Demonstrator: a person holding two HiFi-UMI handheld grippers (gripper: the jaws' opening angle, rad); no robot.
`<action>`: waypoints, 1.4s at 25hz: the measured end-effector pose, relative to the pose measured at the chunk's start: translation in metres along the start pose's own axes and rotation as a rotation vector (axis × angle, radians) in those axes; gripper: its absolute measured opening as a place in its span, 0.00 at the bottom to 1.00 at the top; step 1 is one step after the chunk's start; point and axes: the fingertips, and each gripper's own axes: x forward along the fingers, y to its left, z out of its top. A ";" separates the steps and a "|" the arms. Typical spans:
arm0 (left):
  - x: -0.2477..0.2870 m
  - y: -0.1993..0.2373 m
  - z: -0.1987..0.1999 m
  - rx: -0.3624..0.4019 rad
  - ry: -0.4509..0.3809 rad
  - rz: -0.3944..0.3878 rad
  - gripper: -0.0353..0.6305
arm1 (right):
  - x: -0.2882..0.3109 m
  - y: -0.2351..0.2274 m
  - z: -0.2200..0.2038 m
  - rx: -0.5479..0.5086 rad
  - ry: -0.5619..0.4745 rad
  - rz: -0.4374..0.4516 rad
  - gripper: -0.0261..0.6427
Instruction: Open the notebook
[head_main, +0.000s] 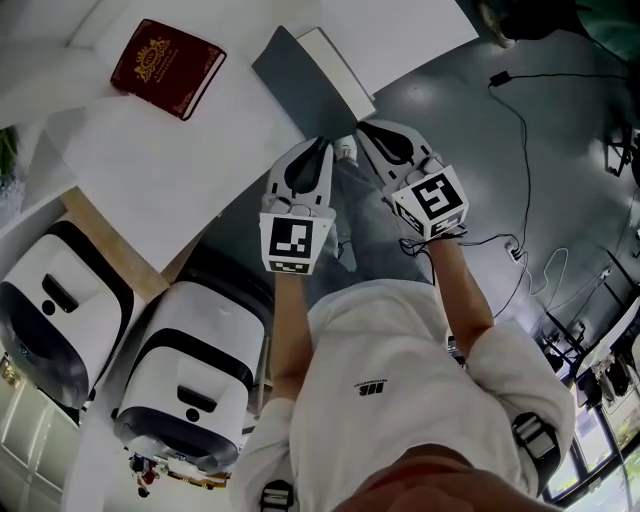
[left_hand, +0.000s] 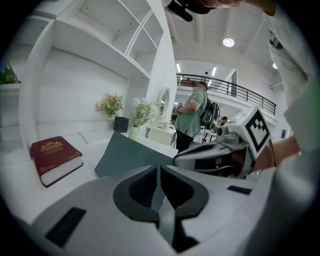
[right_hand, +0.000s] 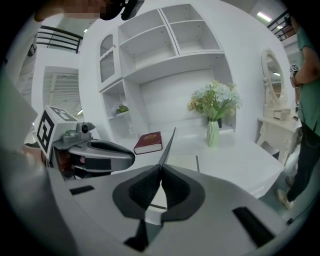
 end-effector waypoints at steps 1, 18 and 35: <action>-0.003 0.001 -0.001 -0.003 -0.002 0.003 0.05 | 0.000 0.003 0.001 -0.005 0.002 0.001 0.04; -0.050 0.017 -0.007 -0.042 -0.042 0.071 0.05 | 0.004 0.059 0.024 -0.101 -0.022 0.072 0.04; -0.099 0.044 -0.024 -0.103 -0.070 0.172 0.05 | 0.024 0.126 0.026 -0.173 0.004 0.196 0.04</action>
